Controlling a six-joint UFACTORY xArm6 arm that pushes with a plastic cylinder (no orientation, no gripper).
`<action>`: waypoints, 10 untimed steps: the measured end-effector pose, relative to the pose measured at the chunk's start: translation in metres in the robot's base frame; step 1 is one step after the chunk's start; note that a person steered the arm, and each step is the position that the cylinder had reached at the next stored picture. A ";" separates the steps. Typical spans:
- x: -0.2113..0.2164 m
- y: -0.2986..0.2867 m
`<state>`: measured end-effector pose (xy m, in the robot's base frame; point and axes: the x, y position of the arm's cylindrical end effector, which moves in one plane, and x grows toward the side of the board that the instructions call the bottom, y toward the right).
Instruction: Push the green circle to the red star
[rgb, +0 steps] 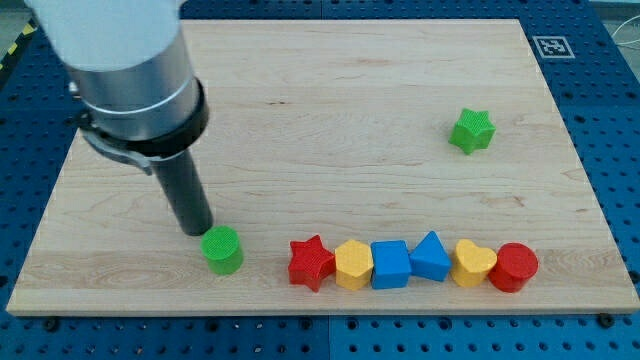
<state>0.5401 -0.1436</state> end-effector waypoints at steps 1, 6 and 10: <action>0.004 -0.026; 0.033 0.022; 0.029 0.061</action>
<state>0.5688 -0.0827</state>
